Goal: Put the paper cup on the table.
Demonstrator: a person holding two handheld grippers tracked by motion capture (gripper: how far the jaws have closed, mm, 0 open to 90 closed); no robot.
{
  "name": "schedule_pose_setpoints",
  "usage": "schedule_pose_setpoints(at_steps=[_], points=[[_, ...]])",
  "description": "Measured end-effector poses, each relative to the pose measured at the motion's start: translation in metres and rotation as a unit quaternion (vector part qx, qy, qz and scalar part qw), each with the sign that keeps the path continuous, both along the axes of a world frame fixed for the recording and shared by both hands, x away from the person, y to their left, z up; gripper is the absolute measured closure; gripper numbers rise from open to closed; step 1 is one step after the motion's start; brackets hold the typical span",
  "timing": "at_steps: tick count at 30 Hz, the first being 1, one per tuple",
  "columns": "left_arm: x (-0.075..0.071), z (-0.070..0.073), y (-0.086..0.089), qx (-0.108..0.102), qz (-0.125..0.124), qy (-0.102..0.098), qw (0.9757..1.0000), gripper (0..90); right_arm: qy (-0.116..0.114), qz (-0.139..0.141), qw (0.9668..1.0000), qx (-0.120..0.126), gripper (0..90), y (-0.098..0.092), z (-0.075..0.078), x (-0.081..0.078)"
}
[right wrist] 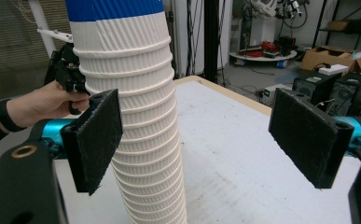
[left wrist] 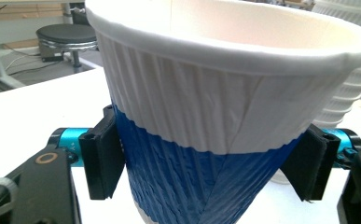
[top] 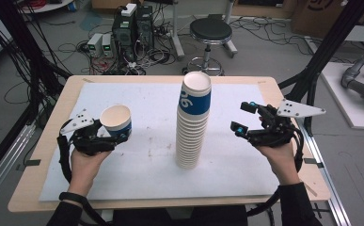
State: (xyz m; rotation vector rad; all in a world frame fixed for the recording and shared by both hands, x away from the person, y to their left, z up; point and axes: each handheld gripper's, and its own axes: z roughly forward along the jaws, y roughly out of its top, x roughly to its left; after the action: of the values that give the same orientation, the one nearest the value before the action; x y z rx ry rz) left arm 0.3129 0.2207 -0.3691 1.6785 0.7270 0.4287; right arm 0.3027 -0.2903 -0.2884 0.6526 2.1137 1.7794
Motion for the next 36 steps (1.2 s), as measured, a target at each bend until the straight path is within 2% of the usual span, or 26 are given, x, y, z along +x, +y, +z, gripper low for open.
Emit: schedule_pose_setpoints(at_steps=[2, 5, 7, 10, 12, 15, 23, 25, 29, 36], points=[[0.001, -0.003, -0.001, 0.004, 0.001, -0.001, 1.0, 24.9, -0.001, 0.0, 1.0, 0.0, 17.9, 0.0, 0.0, 0.0], [0.002, -0.012, 0.0, -0.007, 0.003, -0.002, 1.0, 24.8, 0.002, 0.0, 1.0, 0.001, 17.8, 0.0, -0.001, 0.001], [0.003, -0.018, 0.0, 0.002, 0.009, -0.001, 1.0, 24.8, 0.002, 0.0, 1.0, 0.0, 17.8, 0.0, -0.002, 0.001], [0.005, -0.026, 0.0, 0.003, 0.012, 0.002, 0.9999, 24.8, 0.003, 0.0, 1.0, 0.0, 17.8, 0.0, -0.002, 0.001], [0.005, -0.028, 0.001, 0.006, 0.017, -0.004, 0.9998, 24.8, 0.0, 0.001, 1.0, 0.001, 17.9, -0.001, -0.002, 0.002], [0.007, -0.034, 0.003, -0.009, 0.018, -0.001, 0.9998, 24.8, 0.004, 0.002, 1.0, 0.0, 17.8, -0.001, -0.002, 0.002], [0.009, -0.047, 0.001, 0.011, 0.021, -0.006, 0.9997, 24.8, 0.004, 0.0, 1.0, -0.001, 17.9, -0.001, -0.004, 0.003], [0.01, -0.049, 0.001, 0.018, 0.023, 0.0, 0.9996, 24.6, 0.005, 0.0, 1.0, -0.001, 17.8, -0.001, -0.004, 0.003], [0.013, -0.055, 0.002, 0.014, 0.024, 0.012, 0.9995, 24.6, 0.007, 0.001, 1.0, -0.003, 17.8, 0.0, -0.006, 0.004], [0.018, -0.066, 0.001, 0.026, 0.031, 0.026, 0.9989, 24.6, 0.008, 0.001, 1.0, -0.001, 17.9, -0.001, -0.006, 0.003]])
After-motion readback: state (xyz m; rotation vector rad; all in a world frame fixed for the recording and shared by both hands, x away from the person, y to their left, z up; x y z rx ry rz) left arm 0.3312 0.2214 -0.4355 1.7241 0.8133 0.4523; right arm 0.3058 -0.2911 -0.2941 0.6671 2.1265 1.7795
